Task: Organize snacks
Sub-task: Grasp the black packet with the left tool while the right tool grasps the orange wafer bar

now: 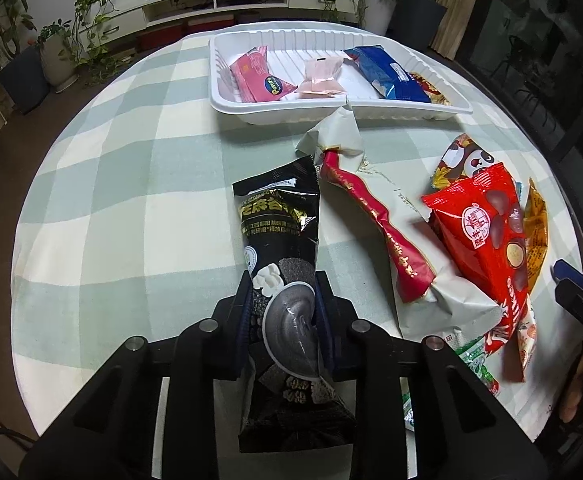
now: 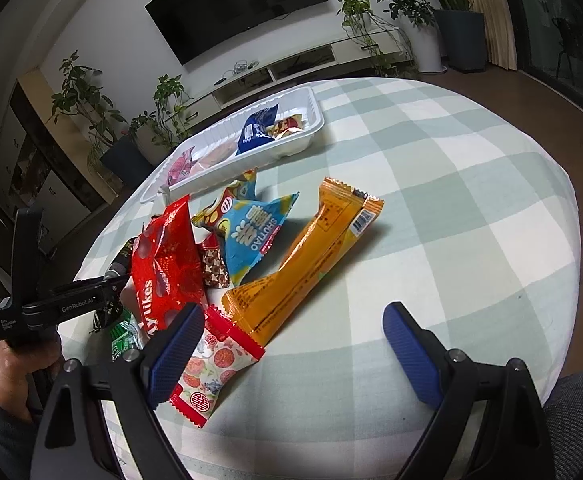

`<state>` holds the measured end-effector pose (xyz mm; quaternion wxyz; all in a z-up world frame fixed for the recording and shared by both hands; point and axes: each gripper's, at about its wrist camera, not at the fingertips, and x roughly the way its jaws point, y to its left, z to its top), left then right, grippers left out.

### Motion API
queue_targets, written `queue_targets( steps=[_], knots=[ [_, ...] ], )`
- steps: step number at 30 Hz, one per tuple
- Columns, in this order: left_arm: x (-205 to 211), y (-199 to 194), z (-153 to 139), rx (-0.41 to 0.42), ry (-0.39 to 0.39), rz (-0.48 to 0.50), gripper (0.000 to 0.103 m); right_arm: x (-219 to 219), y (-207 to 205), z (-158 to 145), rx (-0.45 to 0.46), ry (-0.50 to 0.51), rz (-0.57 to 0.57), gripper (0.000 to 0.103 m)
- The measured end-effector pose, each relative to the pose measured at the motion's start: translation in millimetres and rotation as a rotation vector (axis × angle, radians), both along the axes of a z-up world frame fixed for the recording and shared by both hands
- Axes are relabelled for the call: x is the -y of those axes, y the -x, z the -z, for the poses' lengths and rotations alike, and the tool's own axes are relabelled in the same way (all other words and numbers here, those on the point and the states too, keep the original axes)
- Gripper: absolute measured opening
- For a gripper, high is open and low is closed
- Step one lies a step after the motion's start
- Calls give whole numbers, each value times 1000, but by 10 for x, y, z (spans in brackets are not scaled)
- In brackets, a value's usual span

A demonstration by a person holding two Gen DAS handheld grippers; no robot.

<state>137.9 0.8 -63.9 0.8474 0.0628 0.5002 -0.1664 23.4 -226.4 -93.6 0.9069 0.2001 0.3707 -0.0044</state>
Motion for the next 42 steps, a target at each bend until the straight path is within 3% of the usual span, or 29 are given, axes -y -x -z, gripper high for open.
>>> queue_targets(
  steps=[7,10,16,20,28,34,42],
  knots=[
    [-142,180,-24,-5,97,-4,24,-10,-40,15,-25,11,4,90],
    [-221,298,-20,-8,139,-9,24,-7,-118,25,-50,11,0,82],
    [-285,419,-10,-12,173,-14,24,-5,-343,7,-105,29,13,76],
    [-300,434,-12,-13,183,-17,24,-119,-557,7,-152,105,-17,74],
    [-316,423,-5,-12,193,-19,24,-217,-600,17,-178,280,-109,46],
    [-320,418,1,-12,195,-18,24,-163,-586,8,-220,349,-140,45],
    [-320,418,2,-12,196,-18,24,-146,-605,13,-216,343,-127,46]
  ],
)
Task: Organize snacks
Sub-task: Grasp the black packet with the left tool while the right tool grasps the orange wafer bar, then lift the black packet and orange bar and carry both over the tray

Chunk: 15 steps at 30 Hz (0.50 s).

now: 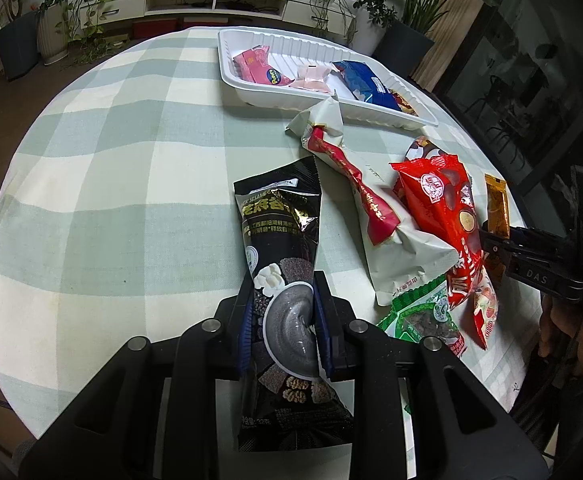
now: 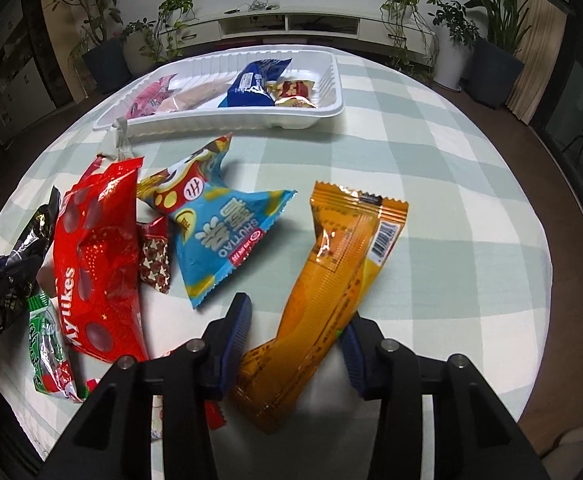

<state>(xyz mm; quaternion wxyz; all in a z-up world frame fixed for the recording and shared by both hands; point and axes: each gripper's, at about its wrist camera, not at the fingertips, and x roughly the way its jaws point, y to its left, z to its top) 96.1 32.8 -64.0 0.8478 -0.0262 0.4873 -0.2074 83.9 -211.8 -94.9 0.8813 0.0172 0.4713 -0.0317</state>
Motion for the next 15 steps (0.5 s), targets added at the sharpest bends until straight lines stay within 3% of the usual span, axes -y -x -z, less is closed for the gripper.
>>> queue_targets(
  steps=[3,7,15],
  knots=[
    [-1,-1,-1,0,0,1,24,30,17,-2,14,-3,17,39],
    [-1,-2,1,1,1,1,24,126,44,-2,26,-23,42,20],
    [-14,2,7,3,16,2,24,154,110,-11,51,-55,55,15]
  ],
)
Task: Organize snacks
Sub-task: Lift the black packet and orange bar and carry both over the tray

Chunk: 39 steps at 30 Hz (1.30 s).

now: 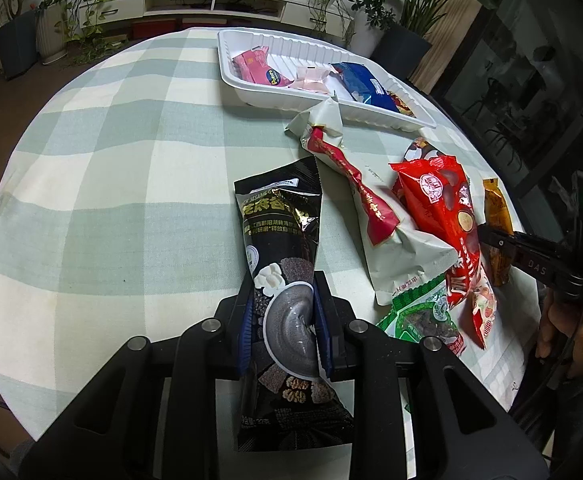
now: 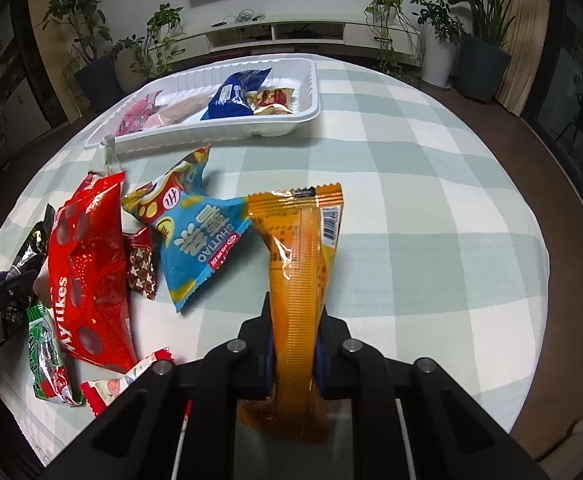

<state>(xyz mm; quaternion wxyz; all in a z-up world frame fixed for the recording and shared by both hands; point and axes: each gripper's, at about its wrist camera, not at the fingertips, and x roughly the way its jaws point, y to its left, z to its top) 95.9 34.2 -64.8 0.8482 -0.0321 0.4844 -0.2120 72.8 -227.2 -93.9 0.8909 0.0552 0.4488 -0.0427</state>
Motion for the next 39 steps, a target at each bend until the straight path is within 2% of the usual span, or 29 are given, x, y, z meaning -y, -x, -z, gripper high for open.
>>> queue_targets(
  steps=[7,16,22,26,33,37,39],
  knots=[
    [-27,15,-6,4,18,-5,23,81,152,-131,79,-63,27,15],
    [-121,28,-84,10,82,-21,23,168,211,-208,119,-150,48,15],
    [-280,-40,-264,27,160,-50,23,407,242,-248,143,-298,99,15],
    [-395,-133,-383,46,180,-73,23,639,257,-298,163,-375,150,15],
    [-524,-270,-520,62,208,-89,23,923,256,-490,211,-360,201,15],
    [-477,-426,-731,101,199,-72,23,1047,180,-664,240,-359,207,15],
    [-404,-535,-873,127,193,-54,23,1004,58,-845,265,-343,172,15]
  ],
)
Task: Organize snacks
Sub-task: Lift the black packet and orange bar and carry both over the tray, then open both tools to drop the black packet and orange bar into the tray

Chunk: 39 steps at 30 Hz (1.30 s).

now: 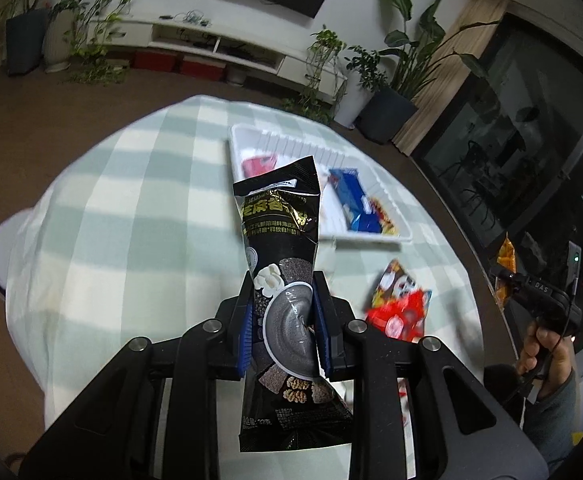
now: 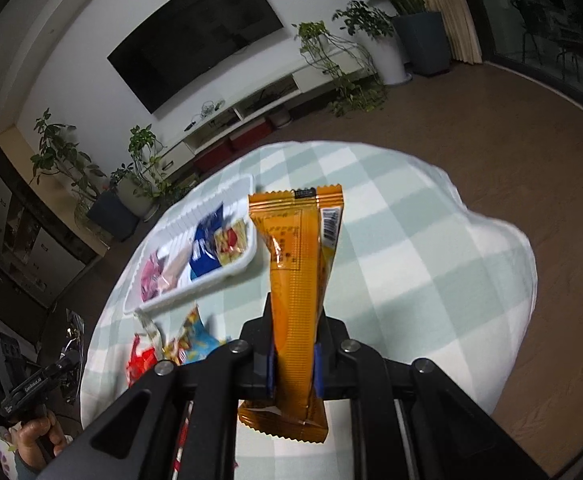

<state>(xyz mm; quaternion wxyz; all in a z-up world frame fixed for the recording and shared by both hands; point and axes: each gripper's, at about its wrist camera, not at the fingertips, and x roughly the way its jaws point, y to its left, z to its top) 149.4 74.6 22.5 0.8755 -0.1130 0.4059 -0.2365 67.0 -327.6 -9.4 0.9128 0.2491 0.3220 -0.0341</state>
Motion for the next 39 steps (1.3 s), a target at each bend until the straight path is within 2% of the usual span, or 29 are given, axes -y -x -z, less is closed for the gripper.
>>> queue_targets(
  steps=[7,9,12,16,21,29,39],
  knots=[
    [506,-556,-501,89,-38,85,23,-594,-566,-667,130,109,-207,15],
    [674,-768,-573,89,-40,109,23,-831,-808,-818,163,130,-282,15],
    [902,-1094,-526,53,-46,134,23,-1093,-1223,-860,137,146,-352,15],
    [1076,-1465,-249,-4,-61,131,23,-1310,-1824,-603,27,138,-410,15],
    [1158,-1773,175,-69,-81,118,23,-1422,-2248,-180,-91,167,-430,15],
    [1309,-1944,548,-97,-124,135,23,-1449,-2522,271,-188,174,-430,15],
    [1413,-1974,736,-125,-161,134,25,-1456,-2646,568,-268,191,-427,15]
  ],
)
